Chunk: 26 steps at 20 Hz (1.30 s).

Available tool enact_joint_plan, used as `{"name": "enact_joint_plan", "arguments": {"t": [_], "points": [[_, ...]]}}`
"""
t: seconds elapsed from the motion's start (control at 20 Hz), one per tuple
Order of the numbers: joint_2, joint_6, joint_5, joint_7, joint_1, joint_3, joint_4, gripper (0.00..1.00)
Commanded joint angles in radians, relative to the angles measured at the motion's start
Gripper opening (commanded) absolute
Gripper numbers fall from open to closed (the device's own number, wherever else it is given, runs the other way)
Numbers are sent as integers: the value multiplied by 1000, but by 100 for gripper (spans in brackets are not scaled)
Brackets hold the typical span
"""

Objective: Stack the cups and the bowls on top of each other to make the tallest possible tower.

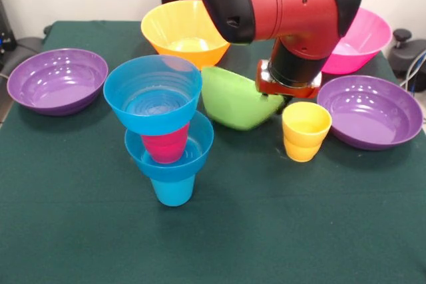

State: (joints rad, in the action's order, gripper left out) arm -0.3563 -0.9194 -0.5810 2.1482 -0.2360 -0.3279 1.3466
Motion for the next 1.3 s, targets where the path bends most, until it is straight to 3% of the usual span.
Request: {"name": "enact_joint_plan", "arguments": {"t": [0.05,0.6,1.3], "points": [[25,-49,-21,-200,-9,-44,4,0],[29,-81,-6,-186,-11,-55,-14,0],[-45,-227,132,-60,25,-42,9,0]]}}
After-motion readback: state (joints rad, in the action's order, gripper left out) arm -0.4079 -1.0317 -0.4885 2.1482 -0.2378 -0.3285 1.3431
